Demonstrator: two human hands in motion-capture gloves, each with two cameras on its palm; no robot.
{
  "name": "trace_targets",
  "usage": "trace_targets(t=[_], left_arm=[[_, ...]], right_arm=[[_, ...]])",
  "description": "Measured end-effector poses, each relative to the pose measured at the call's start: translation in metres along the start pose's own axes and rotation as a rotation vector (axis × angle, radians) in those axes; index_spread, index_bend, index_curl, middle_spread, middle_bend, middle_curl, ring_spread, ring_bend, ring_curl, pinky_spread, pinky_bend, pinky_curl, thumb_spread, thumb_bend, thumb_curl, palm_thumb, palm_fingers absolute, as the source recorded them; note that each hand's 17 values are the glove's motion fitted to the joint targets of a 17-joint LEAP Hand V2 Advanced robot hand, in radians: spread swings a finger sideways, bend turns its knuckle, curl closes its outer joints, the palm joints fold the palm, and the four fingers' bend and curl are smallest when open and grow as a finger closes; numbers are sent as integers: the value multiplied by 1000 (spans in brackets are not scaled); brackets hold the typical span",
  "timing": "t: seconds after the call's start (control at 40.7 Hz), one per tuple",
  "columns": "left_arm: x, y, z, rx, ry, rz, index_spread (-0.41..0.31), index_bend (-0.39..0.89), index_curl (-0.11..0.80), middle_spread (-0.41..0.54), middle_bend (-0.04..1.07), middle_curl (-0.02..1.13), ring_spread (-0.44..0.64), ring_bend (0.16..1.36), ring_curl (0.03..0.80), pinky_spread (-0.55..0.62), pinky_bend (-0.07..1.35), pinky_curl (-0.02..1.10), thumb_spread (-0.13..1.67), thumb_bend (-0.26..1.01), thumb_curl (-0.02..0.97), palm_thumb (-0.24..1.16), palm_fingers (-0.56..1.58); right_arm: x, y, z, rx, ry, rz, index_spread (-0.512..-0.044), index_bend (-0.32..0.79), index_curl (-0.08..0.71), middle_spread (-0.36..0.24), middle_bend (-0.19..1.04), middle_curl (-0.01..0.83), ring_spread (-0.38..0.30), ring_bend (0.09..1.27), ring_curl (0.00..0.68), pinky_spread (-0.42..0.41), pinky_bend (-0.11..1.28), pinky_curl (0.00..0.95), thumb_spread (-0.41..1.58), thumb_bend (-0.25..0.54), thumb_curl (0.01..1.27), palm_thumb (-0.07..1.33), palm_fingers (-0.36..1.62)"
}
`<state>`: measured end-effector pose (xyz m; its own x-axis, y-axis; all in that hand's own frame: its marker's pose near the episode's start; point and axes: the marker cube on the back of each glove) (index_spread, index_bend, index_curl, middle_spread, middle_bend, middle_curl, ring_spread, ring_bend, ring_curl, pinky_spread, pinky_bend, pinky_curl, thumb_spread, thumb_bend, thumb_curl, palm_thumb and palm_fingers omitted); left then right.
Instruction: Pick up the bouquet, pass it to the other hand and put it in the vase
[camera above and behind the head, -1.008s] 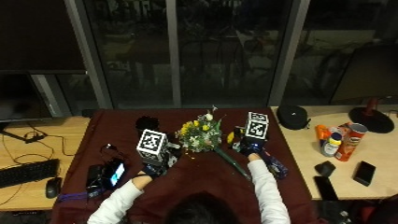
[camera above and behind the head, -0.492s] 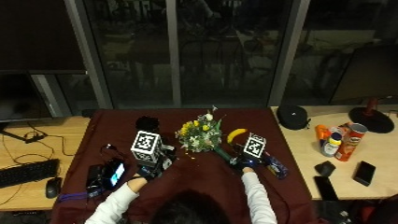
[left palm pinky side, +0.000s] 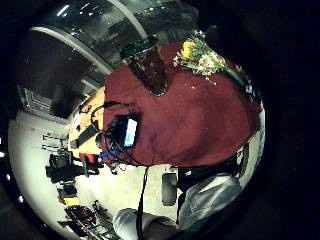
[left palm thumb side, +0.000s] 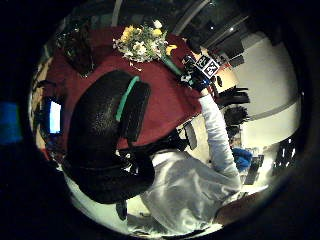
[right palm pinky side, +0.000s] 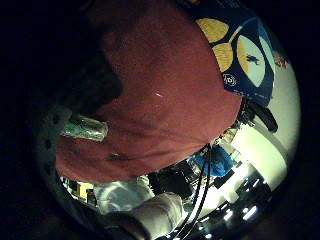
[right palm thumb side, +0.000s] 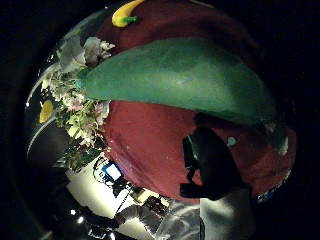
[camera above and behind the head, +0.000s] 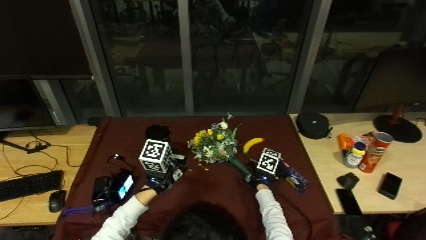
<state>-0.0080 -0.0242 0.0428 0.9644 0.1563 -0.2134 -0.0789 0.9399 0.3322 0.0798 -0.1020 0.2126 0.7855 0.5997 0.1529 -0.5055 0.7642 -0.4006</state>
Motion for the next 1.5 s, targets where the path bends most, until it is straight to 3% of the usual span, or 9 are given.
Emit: trace_targets(t=[0.32,0.516,0.664,0.811,0.959,1.106,1.303,1.376,1.499], left_arm=[[-4,-5,0,-17,41,-12,31,111,201,120,231,402,164,609,320,122,437,365,1200,-37,258,173,329],[-7,-4,0,-55,38,-2,26,115,206,118,233,405,168,599,318,122,429,364,1187,-27,247,120,338],[-15,-1,2,-117,50,-13,10,138,220,117,222,404,169,582,314,122,413,360,1182,-23,246,105,356],[-20,-2,6,-141,46,-30,-5,136,234,107,217,404,166,563,311,122,396,358,1171,-22,245,89,383],[-20,-3,3,-165,43,-19,-16,133,243,98,205,405,159,552,312,116,382,360,1166,-19,247,86,393],[-14,-3,11,-246,66,36,-19,134,253,95,199,405,158,538,312,114,368,359,1160,-22,246,71,405],[12,-14,32,-310,196,127,-34,119,259,69,207,410,142,522,309,109,344,357,1104,-34,242,7,444],[25,-20,34,-312,298,163,-7,-59,189,108,168,409,150,598,339,109,455,393,1072,-36,246,-9,274],[45,-39,33,-260,504,168,38,-61,111,187,169,398,184,704,368,133,579,425,1004,-31,258,-3,109]], right_arm=[[-11,5,7,32,69,-27,-210,29,62,-64,358,470,-146,711,409,-115,820,376,1095,1,400,746,682],[-18,11,4,37,182,-19,-212,243,178,-84,223,439,-169,695,409,-192,717,352,1153,67,414,912,987],[-17,12,-5,30,95,-34,-216,175,229,-116,279,468,-188,586,403,-223,645,352,1210,91,410,976,1091],[-6,18,-4,43,110,54,-215,76,207,-163,372,519,-215,775,466,-249,744,399,1265,115,408,1029,1269],[12,31,-3,-30,93,187,-231,238,276,-184,539,591,-211,873,521,-237,812,460,1232,49,380,968,1389],[-15,17,-27,336,-401,-50,-233,402,370,-186,693,654,-205,931,557,-229,793,478,1191,-18,349,887,1447],[-53,22,-39,194,-888,-357,-222,589,471,-175,801,694,-198,979,580,-216,786,503,1147,-55,306,722,1447],[-67,29,-44,199,-1000,-491,-216,624,497,-170,827,700,-192,994,587,-213,794,513,1152,4,322,790,1433],[-86,53,-47,187,-1112,-586,-207,658,533,-160,862,710,-186,1015,594,-209,812,530,1149,32,349,881,1405]])
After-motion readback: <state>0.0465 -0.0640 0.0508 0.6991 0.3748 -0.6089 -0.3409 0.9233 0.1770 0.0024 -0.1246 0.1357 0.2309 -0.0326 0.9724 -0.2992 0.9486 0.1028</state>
